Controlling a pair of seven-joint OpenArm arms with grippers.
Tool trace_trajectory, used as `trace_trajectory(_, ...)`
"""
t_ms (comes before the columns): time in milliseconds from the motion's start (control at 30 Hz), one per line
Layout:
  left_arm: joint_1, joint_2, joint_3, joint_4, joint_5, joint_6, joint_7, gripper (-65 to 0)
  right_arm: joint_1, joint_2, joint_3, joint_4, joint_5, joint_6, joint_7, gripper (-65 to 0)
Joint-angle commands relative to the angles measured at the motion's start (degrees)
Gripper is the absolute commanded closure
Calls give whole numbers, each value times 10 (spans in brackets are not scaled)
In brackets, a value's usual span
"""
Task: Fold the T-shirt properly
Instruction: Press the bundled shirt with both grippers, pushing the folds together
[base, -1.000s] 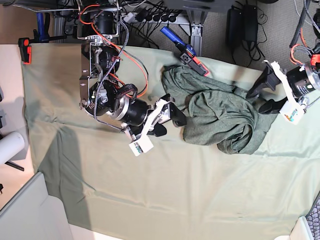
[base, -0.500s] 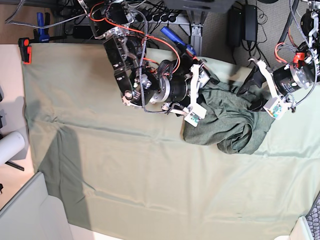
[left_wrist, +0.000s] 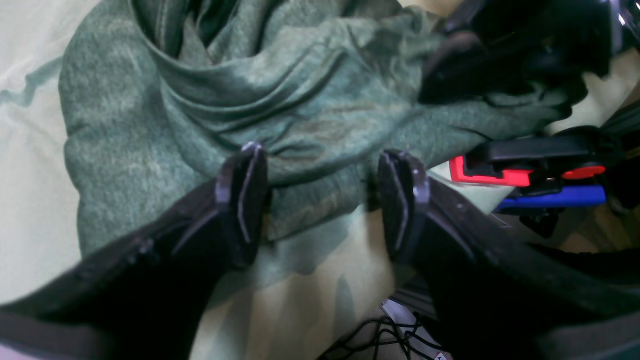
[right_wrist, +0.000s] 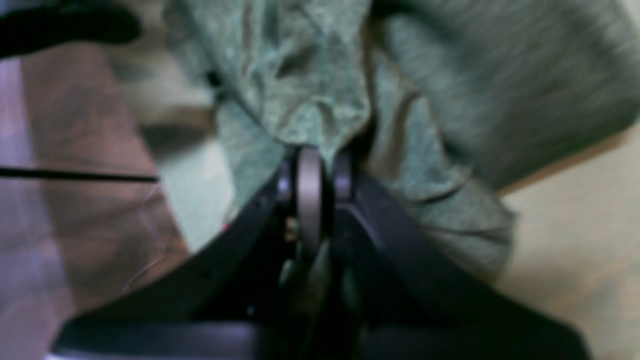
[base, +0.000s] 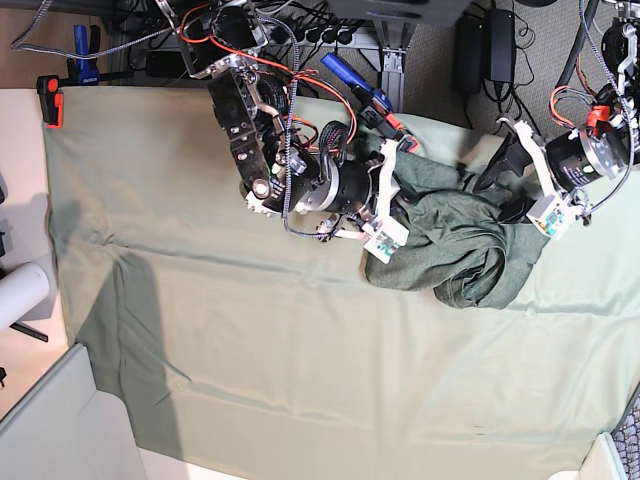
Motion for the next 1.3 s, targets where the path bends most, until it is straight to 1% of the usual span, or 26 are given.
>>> trace_trajectory(0, -3, -3, -2, 14, -10, -5, -14, -345, 11, 0, 2, 11, -7, 6, 27, 0)
trace_trajectory(67, -3, -4, -2, 20, -10, -5, -14, -345, 14, 0, 2, 11, -27, 6, 61, 0)
trace_trajectory(133, -3, -4, -2, 27, -10, -5, -14, -345, 26, -1, 2, 11, -26, 5, 73, 0)
trace_trajectory(333, -3, -4, -2, 51, -10, -5, -10, -345, 80, -2, 2, 11, 16, 5, 72, 0)
trace_trajectory(500, -3, -22, -2, 57, -12, -5, -10, -345, 116, -2, 2, 11, 28, 4, 70, 0)
trace_trajectory(600, -2, -24, -2, 57, -34, -5, -3, -345, 125, -3, 2, 11, 31, 4, 70, 0)
trace_trajectory(733, -1, -24, 2, 57, -89, -5, 5, -345, 125, -13, 4, 11, 30, 4, 70, 0)
trace_trajectory(867, -2, -23, 33, 57, -94, -5, 3, -345, 125, -26, 4, 11, 31, 4, 70, 0)
trace_trajectory(933, -3, -15, 64, 57, -74, -5, -2, -343, 125, -26, 4, 11, 32, 4, 71, 0)
trace_trajectory(967, -3, -10, 82, 57, -51, -5, -12, -334, 125, -26, 4, 11, 32, 4, 71, 0)
trace_trajectory(1033, -3, 2, 116, 57, 3, -5, -44, -295, 125, -26, 4, 11, 32, 4, 71, 0)
trace_trajectory(1100, -5, 17, 140, 57, 47, -5, -73, -287, 125, -26, 4, 11, 32, 4, 71, 0)
trace_trajectory(1233, -22, 45, 153, 57, 79, -5, -68, -288, 125, -33, 4, 11, 32, 4, 70, 0)
trace_trajectory(1267, -27, 51, 153, 57, 85, 3, -67, -288, 125, -35, 4, 11, 32, 4, 70, 0)
